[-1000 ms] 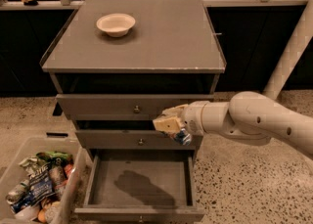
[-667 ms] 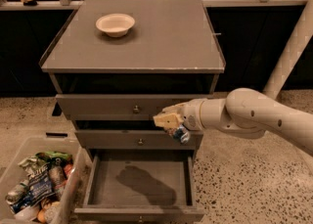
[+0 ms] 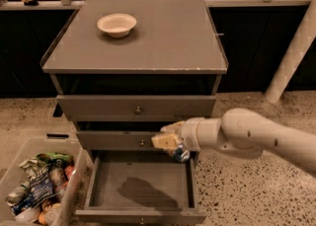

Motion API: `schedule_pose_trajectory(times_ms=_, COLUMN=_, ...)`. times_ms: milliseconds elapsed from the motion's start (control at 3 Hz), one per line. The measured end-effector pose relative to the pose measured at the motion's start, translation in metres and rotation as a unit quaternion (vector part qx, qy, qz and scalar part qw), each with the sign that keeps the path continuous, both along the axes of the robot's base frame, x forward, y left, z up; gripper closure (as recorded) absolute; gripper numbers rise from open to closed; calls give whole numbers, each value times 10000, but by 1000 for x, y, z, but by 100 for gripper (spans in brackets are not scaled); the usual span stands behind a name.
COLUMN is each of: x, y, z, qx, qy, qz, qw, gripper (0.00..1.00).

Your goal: Place redbull can into bottom drawer

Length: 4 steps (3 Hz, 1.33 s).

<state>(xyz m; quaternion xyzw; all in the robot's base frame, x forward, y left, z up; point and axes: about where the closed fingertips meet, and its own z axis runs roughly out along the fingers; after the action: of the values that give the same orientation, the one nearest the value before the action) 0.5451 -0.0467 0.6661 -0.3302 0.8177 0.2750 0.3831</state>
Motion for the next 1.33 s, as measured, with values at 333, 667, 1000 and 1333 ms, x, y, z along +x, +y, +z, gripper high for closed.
schedule_pose_trajectory(times_ms=333, x=-71, y=16, z=-93, qx=109, qy=367, qz=10, qw=9993, gripper=100)
schedule_pose_trajectory(times_ms=667, x=-157, y=33, z=-190, qx=61, qy=689, qz=123, qw=9975, gripper=100)
schedule_pose_trajectory(times_ms=1000, x=-196, y=33, z=-284, qx=-304, qy=905, qz=147, qw=9953, gripper=100)
schedule_pose_trajectory(times_ms=1333, x=-174, y=35, z=-357, qx=-300, qy=1178, qz=-109, qw=9925, gripper=100)
